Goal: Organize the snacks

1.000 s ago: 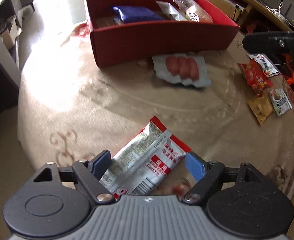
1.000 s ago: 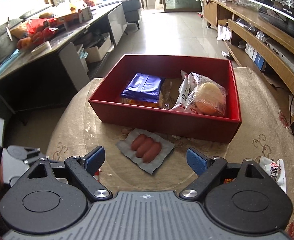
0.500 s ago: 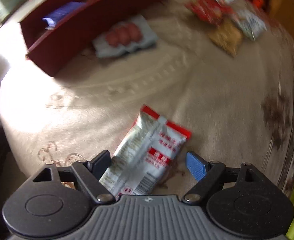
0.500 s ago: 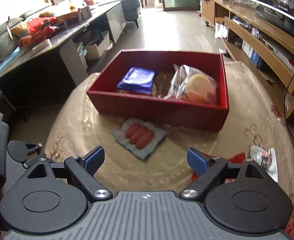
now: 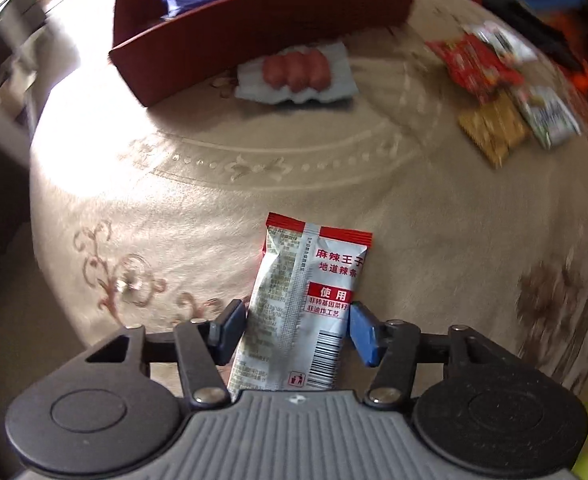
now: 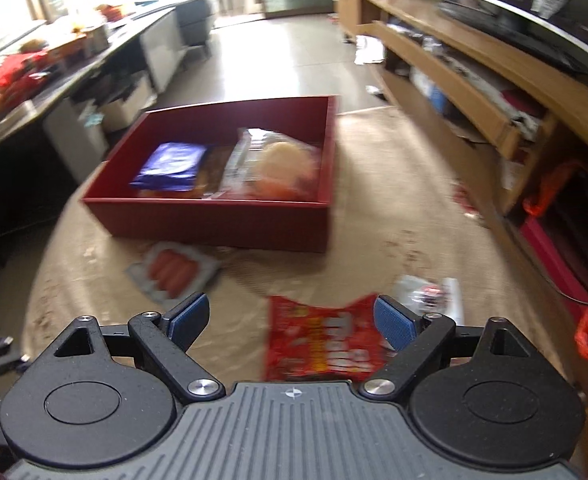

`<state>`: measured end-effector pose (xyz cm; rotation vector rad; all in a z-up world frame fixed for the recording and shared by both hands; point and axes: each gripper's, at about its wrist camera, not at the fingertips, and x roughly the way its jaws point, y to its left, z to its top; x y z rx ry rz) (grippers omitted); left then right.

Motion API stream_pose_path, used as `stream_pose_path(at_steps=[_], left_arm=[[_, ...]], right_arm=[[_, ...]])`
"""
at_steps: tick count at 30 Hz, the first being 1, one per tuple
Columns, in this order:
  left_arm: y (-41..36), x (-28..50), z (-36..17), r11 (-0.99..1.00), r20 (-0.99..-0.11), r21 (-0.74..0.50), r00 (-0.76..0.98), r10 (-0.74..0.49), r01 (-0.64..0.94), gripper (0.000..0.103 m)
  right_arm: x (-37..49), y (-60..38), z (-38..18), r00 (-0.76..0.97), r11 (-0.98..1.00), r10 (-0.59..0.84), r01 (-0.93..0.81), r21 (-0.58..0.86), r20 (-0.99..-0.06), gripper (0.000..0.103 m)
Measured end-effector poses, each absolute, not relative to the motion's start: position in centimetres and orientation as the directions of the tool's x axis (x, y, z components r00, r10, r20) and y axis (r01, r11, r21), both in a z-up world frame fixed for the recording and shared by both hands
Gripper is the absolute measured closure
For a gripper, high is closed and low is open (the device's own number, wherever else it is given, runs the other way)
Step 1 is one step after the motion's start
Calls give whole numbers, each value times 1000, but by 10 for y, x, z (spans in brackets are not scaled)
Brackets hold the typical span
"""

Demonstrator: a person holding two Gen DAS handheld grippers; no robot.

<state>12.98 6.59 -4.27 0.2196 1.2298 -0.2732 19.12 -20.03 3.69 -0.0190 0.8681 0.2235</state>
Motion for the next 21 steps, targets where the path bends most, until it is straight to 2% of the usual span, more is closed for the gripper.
stream_pose_path(at_steps=[3,5,10,12,17,21], left_arm=[[62,139,-43,978,-938,-74,321,-135,195,53],[57,145,-43,983,-936,-90,324,-137,157,53],[41,152,-49,983,-940,-49,324,-105,176,45],[39,152,-51,980,-941,-56,318,-115,191,37],[34,148,-51,977,-941,-26,324,-95,212,33],[34,150,-52,979,-942,-32,321,-97,203,31]], right_arm=[[195,-216,27,612,984,158,-163,72,-774,10],[201,-226,19,591,988,137,-136,69,-795,10],[204,-249,4,543,996,91,-71,62,-835,10],[197,-253,-3,529,995,91,-87,53,-844,10],[212,-262,-30,502,993,70,-115,14,-862,11],[212,-265,-43,457,990,125,-120,78,-880,10]])
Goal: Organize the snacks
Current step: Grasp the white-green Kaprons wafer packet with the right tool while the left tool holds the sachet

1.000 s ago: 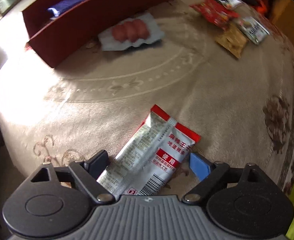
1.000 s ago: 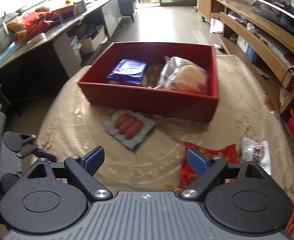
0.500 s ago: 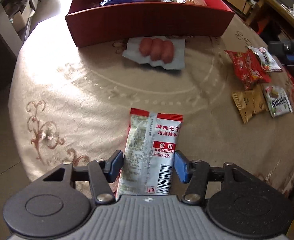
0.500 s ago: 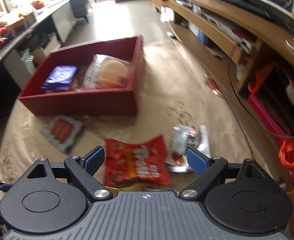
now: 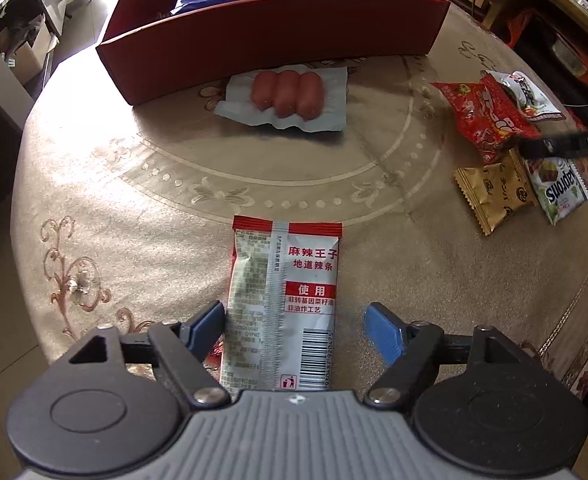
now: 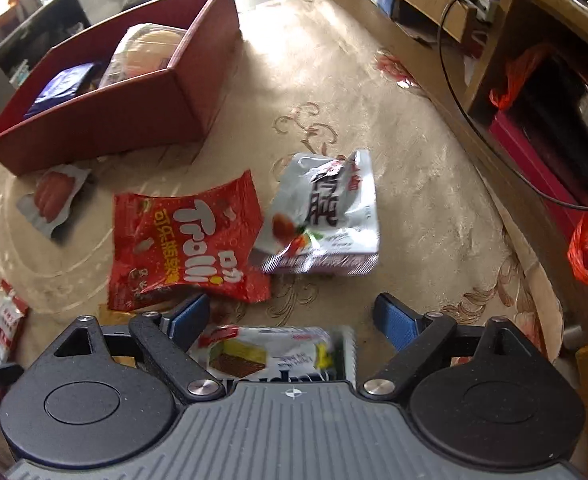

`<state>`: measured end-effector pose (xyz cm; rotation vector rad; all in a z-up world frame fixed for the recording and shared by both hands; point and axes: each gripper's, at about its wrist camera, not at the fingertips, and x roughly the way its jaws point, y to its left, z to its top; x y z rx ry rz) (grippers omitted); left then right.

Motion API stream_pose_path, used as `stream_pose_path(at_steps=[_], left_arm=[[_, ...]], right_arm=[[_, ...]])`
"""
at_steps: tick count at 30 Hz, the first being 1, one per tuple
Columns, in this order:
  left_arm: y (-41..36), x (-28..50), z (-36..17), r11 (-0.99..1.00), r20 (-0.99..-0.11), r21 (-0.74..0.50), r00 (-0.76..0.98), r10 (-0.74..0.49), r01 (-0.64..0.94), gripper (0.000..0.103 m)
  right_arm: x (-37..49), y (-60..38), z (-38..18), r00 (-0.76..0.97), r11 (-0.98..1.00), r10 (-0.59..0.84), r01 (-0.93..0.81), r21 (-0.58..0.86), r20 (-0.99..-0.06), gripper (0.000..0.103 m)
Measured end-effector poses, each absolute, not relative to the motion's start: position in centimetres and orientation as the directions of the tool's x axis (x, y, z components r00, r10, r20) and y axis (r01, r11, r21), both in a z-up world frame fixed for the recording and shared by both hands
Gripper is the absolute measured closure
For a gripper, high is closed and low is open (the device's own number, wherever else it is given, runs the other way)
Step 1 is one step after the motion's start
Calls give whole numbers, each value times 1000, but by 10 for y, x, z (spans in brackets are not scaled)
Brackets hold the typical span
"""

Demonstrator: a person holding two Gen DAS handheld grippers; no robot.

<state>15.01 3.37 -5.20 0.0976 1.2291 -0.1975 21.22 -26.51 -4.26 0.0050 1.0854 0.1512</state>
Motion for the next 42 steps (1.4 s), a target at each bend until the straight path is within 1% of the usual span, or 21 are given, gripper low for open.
stream_pose_path(at_steps=[2,4,8,9,10,12,14,15,19,22,23,27,29,30,31,33,35,36,37,39,42], left_arm=[[34,151,-52,979,-943,-36,316,-100,201,30],[34,151,-53,980,-944,-40,315,-102,197,29],[35,151,-53,981,-943,-45,315,-105,191,28],[35,151,-53,981,-943,-47,316,-106,188,27],[35,151,-53,982,-943,-49,317,-106,185,27],[35,151,-53,982,-942,-47,318,-104,182,27],[34,151,-54,981,-942,-47,319,-106,188,25],[34,151,-54,981,-941,-49,320,-108,189,25],[34,148,-55,973,-939,-46,324,-119,224,22],[33,146,-55,968,-937,-43,326,-124,246,21],[34,146,-55,968,-936,-45,327,-127,248,21],[36,144,-56,967,-936,-14,336,-102,254,21],[37,142,-56,967,-932,-7,348,-99,256,20],[37,142,-56,968,-931,-6,353,-97,250,19],[38,141,-56,971,-930,-3,356,-91,239,18],[39,140,-56,976,-931,-3,357,-83,218,19],[41,139,-55,981,-928,-3,366,-75,194,22],[41,138,-54,983,-926,-2,370,-70,182,28],[40,138,-52,985,-925,-4,373,-69,173,40],[40,138,-47,988,-921,3,386,-57,153,53],[42,138,-47,992,-920,-9,387,-57,123,54]], right_arm=[[201,-266,-42,415,989,143,-103,110,-899,10],[185,-267,-40,367,980,197,-82,180,-909,10],[146,-262,-32,314,944,331,-123,308,-890,11],[140,-260,-29,324,943,333,-141,303,-885,11],[139,-258,-25,354,954,297,-145,261,-887,11],[141,-254,-18,429,981,178,-152,124,-886,11],[145,-242,-17,469,973,91,-231,-23,-879,11],[150,-236,-18,462,953,74,-295,-75,-884,11],[158,-216,-25,427,834,68,-521,-184,-902,10],[164,-199,-35,395,774,80,-603,-193,-915,11],[164,-194,-38,389,762,92,-620,-187,-917,13],[155,-181,-50,408,750,58,-620,-230,-911,16],[154,-187,-49,395,790,80,-585,-184,-915,27],[153,-193,-49,384,813,97,-563,-150,-918,28],[151,-194,-48,398,829,94,-539,-149,-913,32],[148,-194,-47,403,845,79,-512,-153,-912,33],[143,-195,-46,414,858,62,-486,-163,-908,33],[141,-196,-44,419,865,57,-474,-165,-906,34],[140,-195,-45,424,873,55,-460,-163,-904,34],[139,-193,-39,439,889,62,-433,-151,-896,37],[131,-192,-29,464,911,94,-396,-112,-881,37]])
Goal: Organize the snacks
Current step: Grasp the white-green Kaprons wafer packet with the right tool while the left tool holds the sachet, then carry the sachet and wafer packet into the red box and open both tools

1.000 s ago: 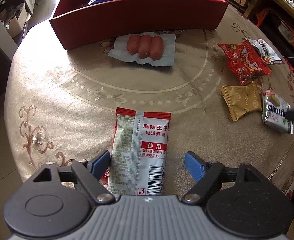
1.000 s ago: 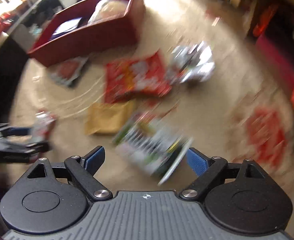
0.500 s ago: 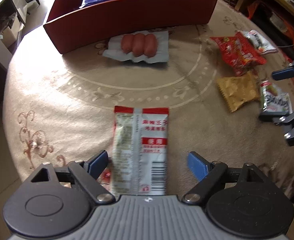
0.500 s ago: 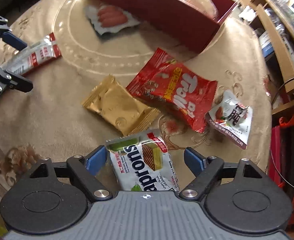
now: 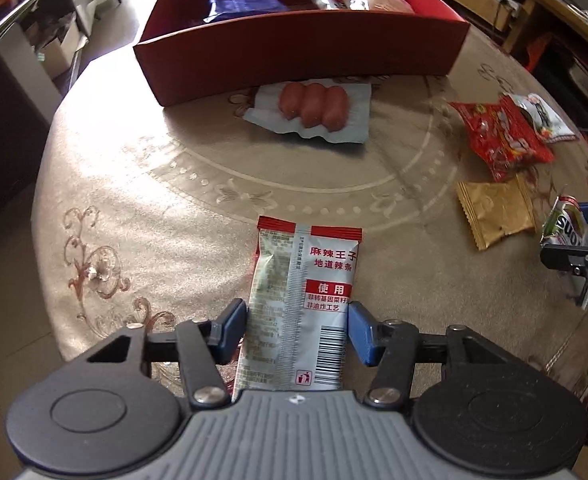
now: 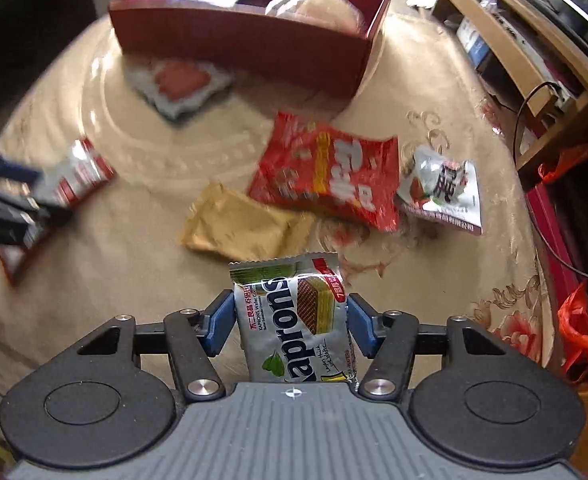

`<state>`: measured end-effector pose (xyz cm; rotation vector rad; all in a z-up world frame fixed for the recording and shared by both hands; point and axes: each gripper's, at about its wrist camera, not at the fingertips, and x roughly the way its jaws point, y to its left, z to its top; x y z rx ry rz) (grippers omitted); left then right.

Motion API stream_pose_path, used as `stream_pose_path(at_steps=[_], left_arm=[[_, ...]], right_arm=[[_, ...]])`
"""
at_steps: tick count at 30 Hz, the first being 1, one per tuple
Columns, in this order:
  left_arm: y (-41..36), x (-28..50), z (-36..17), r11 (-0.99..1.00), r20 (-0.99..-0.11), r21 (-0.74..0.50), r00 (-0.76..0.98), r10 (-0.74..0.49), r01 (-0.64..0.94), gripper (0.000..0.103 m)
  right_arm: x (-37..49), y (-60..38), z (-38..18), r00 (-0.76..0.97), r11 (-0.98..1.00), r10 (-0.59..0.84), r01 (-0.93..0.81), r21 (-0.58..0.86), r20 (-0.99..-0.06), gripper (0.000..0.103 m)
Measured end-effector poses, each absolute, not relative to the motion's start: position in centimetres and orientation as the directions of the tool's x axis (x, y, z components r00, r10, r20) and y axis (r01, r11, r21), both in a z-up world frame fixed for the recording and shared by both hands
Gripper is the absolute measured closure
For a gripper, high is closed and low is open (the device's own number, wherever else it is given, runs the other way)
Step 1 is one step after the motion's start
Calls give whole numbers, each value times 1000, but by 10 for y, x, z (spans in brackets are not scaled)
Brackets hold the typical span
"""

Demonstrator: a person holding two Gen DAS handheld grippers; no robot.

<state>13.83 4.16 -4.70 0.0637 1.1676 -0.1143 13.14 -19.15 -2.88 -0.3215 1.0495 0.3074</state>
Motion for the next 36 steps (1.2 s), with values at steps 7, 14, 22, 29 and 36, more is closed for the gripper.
stream_pose_path(at_steps=[7,14,22,29,36], left_arm=[[44,134,-45,999,-910,-22,412,-36,39,60],[44,134,-32,1000,-896,-27,444,-30,14,62],[52,157,-13,993,-865,-116,493,-97,-8,63],[57,168,-2,990,-846,-142,521,-114,-14,63],[60,182,8,986,-829,-168,545,-129,-22,63]], right_arm=[[123,-169,-20,496,909,129,-405,-97,-859,37],[127,-156,-3,533,918,179,-394,-55,-827,37],[155,-151,4,553,937,180,-347,-29,-813,37],[175,-145,13,596,948,170,-316,-35,-785,37],[190,-138,17,610,950,174,-310,-31,-773,37]])
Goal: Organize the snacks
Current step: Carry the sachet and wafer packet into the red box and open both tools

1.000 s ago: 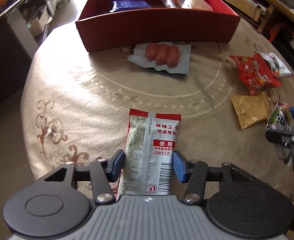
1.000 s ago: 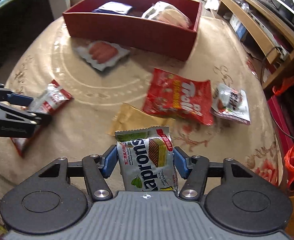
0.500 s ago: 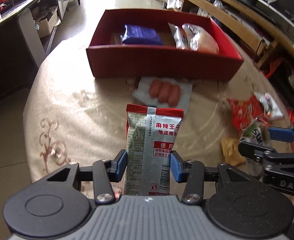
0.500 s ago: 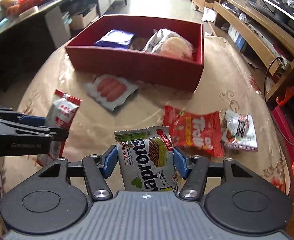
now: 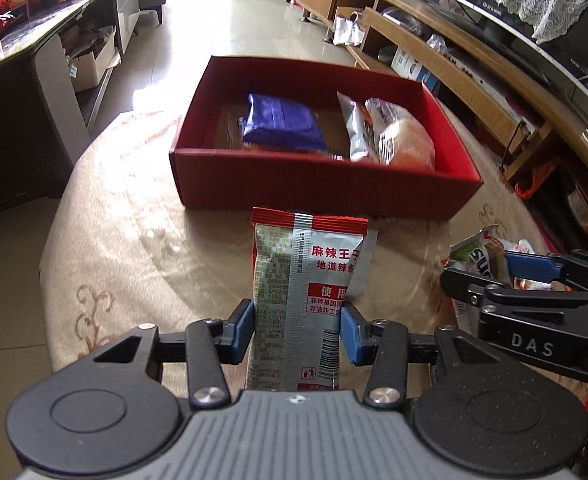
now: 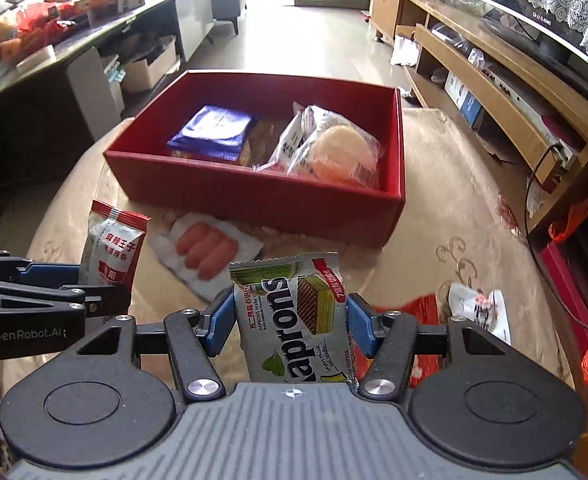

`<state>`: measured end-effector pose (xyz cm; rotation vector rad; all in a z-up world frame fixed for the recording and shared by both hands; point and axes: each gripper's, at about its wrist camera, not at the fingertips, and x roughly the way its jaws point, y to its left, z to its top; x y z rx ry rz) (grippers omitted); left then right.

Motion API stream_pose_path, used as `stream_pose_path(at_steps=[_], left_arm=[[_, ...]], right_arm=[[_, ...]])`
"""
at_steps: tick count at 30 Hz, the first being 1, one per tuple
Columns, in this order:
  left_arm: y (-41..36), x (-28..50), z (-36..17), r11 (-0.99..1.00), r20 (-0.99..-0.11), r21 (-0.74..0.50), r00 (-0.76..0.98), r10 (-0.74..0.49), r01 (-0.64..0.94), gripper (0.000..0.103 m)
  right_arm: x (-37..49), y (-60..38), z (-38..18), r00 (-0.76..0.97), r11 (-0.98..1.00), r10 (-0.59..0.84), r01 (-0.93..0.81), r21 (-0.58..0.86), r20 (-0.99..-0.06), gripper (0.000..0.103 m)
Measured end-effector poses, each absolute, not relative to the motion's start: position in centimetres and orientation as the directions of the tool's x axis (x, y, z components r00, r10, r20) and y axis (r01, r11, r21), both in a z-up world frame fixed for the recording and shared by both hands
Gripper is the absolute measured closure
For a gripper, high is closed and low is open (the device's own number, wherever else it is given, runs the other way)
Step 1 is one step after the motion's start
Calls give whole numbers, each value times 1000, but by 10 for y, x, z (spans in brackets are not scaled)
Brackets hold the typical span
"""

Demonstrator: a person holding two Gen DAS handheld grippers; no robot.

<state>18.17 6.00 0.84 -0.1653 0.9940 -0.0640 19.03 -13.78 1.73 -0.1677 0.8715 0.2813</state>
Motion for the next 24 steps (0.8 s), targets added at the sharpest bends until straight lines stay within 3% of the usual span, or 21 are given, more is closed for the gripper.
stream_pose_path(at_steps=[24], left_arm=[[67,270,46,971,-758,-230,638,-135,-67,63]], right_arm=[[272,-126,43,677,965,231,-249,78,-699,37]])
